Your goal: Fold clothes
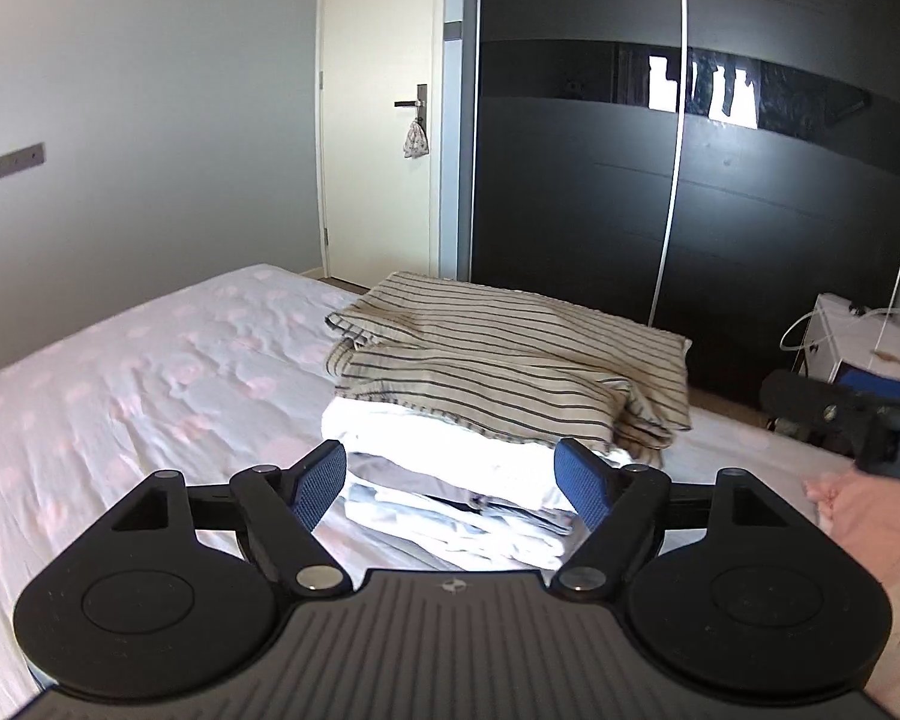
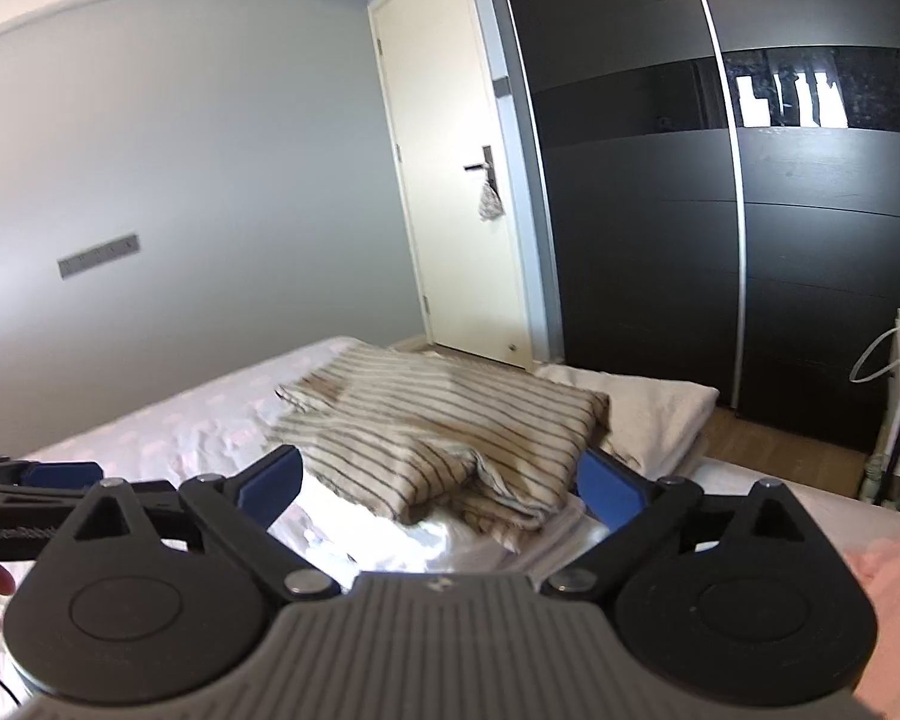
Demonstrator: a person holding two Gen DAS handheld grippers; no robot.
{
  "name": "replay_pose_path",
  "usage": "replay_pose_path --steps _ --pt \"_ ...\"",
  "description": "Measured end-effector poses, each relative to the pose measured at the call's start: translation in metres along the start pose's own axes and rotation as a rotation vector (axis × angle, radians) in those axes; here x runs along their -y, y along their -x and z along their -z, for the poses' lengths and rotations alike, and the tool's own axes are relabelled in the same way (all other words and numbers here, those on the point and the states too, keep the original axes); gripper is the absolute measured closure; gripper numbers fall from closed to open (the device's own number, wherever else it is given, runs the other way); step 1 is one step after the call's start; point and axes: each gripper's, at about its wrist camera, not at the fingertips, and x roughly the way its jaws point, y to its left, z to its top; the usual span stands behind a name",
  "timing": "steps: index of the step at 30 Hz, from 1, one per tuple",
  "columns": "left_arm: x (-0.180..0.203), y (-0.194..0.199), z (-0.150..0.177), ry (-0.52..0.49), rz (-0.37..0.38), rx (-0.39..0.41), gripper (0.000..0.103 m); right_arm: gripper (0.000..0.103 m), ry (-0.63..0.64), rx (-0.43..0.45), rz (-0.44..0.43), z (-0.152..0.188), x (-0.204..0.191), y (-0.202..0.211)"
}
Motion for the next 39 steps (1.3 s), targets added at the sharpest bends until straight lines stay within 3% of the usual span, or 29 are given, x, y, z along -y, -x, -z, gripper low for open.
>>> replay_pose_path --steps 7,16,22,29,39 --pt "0.016 0.008 0.027 0.017 -0.059 0.002 0.027 0.003 -0.008 0.013 -0.02 0.019 0.002 0.023" --pt "0.024 0.017 0.05 0.072 -0.068 -0.008 0.027 0.001 0.051 -0.01 -0.025 0.042 -0.009 0.034" --pt "0.038 0.025 0.052 0.09 -0.074 0.01 0.027 0.001 0.05 -0.021 -0.049 0.047 -0.002 0.04" --pt "0.062 0.043 0.048 0.068 -0.136 0.06 0.027 0.001 0.032 -0.011 -0.066 0.043 0.01 0.05" --pt "0.065 0.06 0.042 0.072 -0.157 0.089 0.027 0.001 0.021 0.033 -0.059 0.034 0.005 0.065"
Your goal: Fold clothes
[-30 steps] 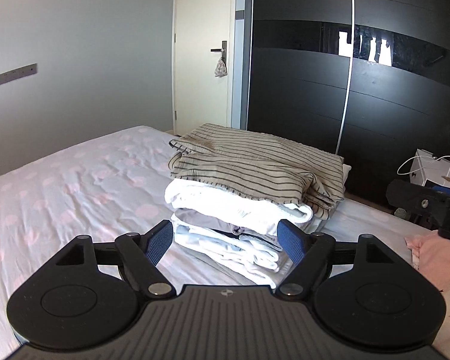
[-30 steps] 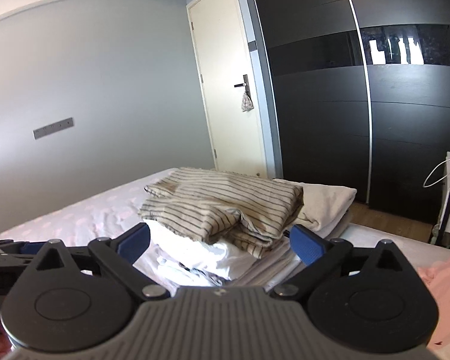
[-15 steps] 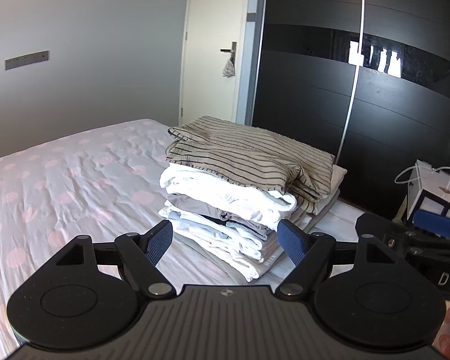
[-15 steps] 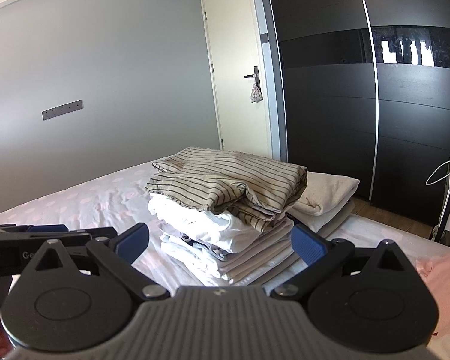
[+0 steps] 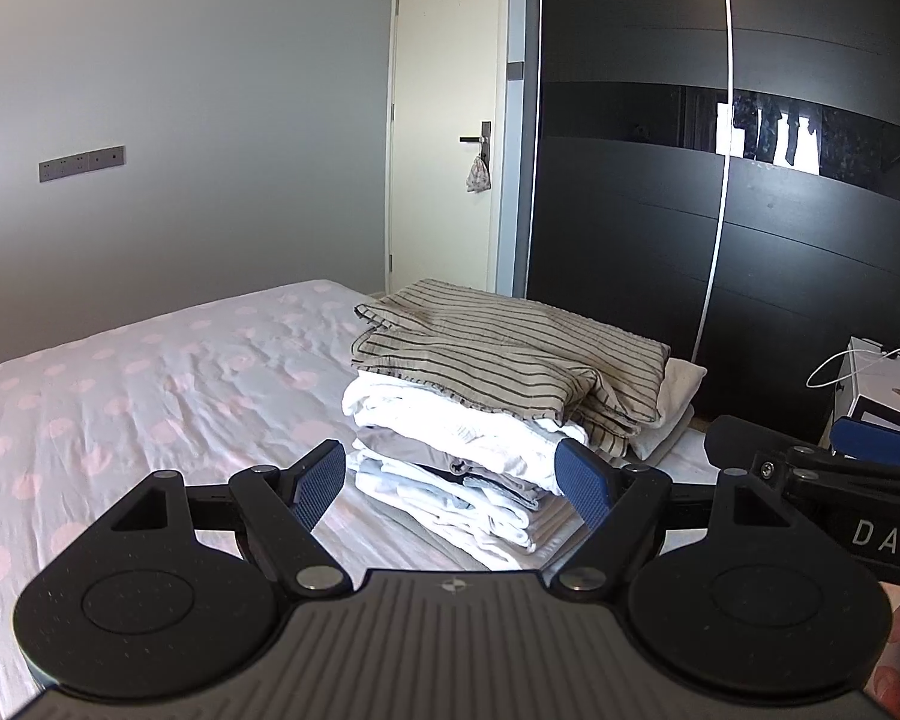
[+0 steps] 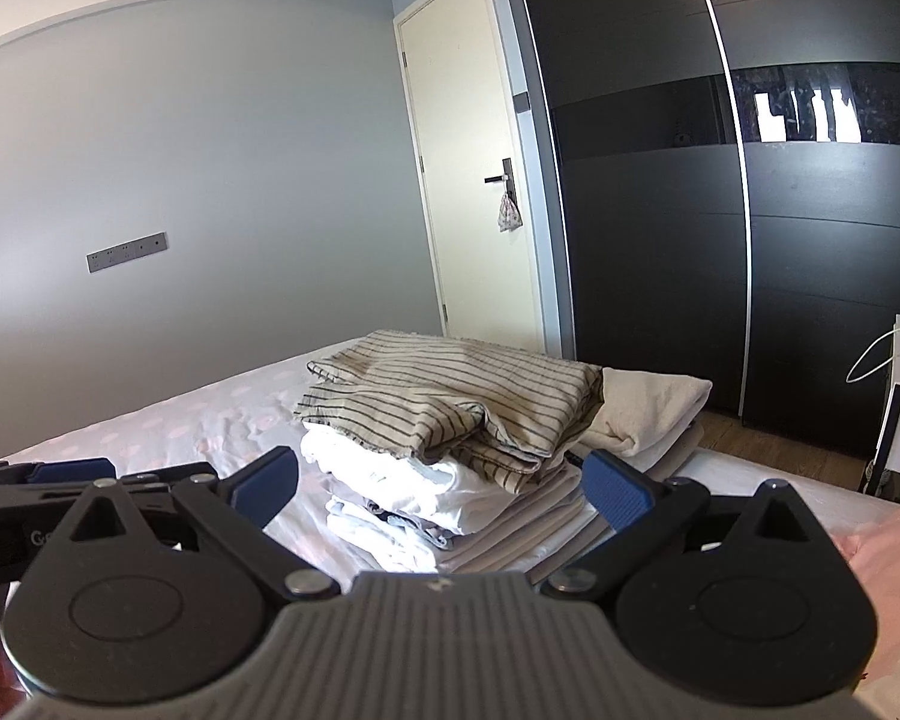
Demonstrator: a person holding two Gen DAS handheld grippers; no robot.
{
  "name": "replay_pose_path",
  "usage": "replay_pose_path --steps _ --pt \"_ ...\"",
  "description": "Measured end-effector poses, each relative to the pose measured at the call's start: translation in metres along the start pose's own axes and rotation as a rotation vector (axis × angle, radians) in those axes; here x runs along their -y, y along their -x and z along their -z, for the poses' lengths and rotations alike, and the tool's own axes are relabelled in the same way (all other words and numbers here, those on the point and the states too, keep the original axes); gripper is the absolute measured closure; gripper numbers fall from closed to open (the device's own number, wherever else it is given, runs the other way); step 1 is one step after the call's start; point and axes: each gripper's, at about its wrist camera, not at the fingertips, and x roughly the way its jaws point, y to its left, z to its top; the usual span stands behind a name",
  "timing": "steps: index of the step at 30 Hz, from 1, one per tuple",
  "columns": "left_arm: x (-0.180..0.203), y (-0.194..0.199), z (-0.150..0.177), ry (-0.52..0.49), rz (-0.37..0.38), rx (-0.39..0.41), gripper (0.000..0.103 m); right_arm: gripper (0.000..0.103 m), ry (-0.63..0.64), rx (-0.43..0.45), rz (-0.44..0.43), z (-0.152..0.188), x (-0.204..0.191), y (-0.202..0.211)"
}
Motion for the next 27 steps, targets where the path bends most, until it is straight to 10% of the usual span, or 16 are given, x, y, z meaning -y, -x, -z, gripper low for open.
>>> replay_pose_path --steps 27 --pt "-0.012 0.006 0.002 0.039 -0.011 -0.007 0.027 0.001 0.014 0.029 -0.005 0.002 -0.013 0.009"
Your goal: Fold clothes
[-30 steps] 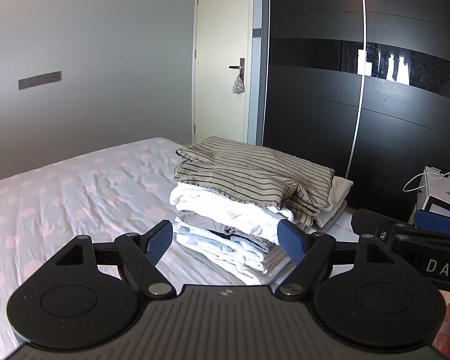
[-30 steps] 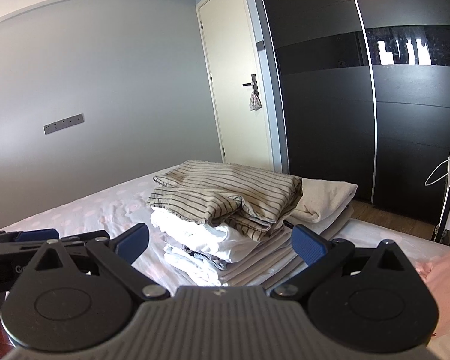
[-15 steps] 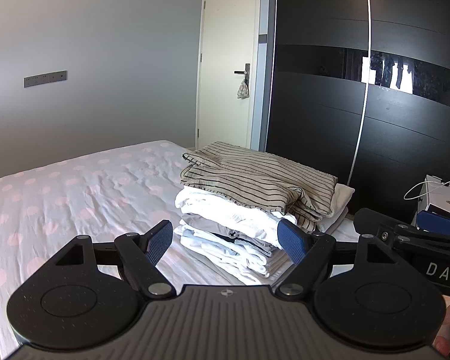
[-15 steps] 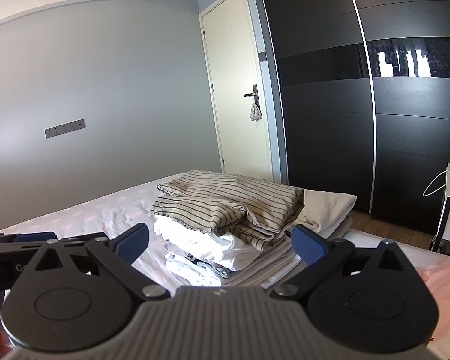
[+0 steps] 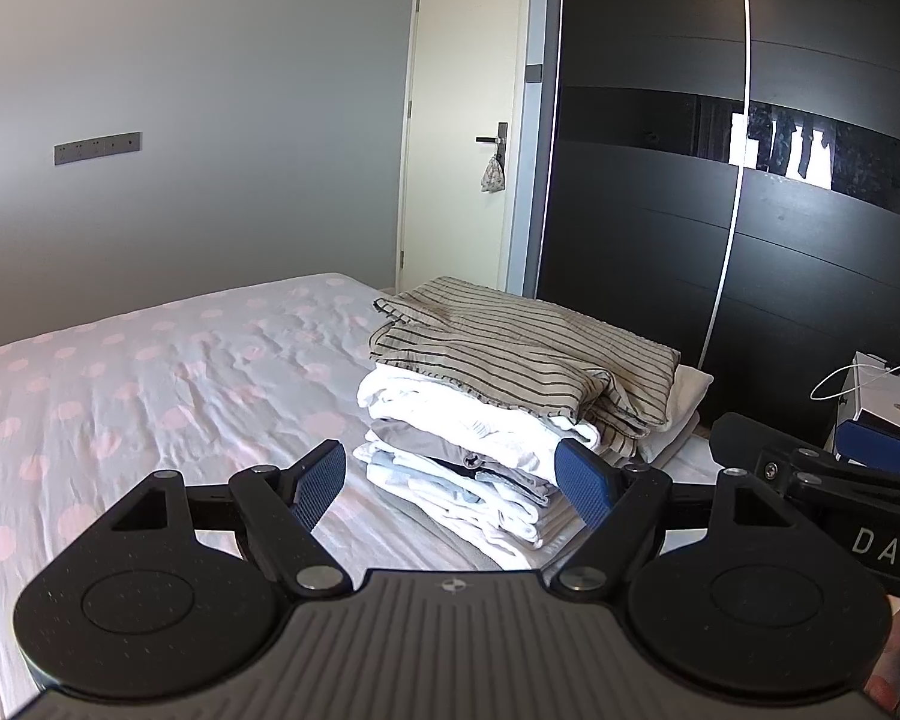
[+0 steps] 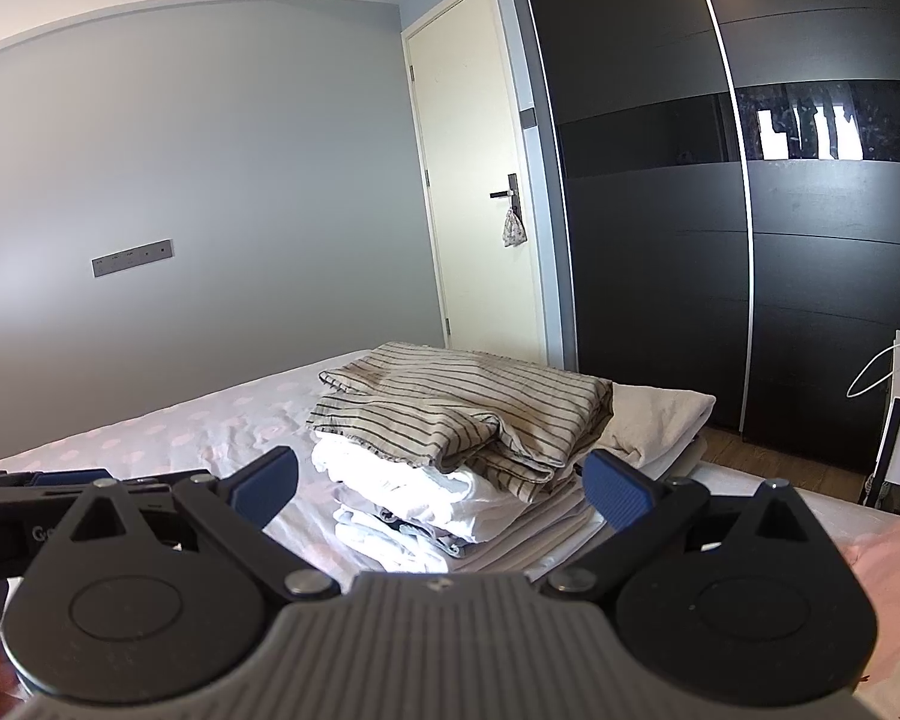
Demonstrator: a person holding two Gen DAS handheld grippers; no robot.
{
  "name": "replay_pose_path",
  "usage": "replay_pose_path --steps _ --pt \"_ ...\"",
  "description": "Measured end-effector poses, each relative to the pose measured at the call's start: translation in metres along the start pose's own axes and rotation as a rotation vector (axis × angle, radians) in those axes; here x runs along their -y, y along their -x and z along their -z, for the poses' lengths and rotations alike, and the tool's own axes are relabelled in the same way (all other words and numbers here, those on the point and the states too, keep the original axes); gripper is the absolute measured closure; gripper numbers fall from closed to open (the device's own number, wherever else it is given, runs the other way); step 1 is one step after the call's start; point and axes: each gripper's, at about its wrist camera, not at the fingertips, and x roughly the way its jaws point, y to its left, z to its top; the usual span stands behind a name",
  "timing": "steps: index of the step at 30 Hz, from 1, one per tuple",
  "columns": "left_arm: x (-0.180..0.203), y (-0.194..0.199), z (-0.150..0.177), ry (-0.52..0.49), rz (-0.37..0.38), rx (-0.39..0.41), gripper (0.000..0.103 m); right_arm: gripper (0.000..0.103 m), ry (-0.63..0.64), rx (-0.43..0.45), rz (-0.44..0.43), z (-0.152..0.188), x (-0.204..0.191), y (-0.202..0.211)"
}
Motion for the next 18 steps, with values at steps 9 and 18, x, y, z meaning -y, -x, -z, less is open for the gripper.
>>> replay_pose_path --steps 9,18 --pt "-0.0027 0.0026 0.0005 0.002 -0.005 -0.002 0.027 0.001 -0.008 -0.001 0.0 0.0012 -0.003 0.0006" --pt "-0.0027 0.004 0.0019 -0.002 -0.003 0.007 0.029 0.001 -0.008 -0.007 0.0 0.0024 -0.0044 0.001"
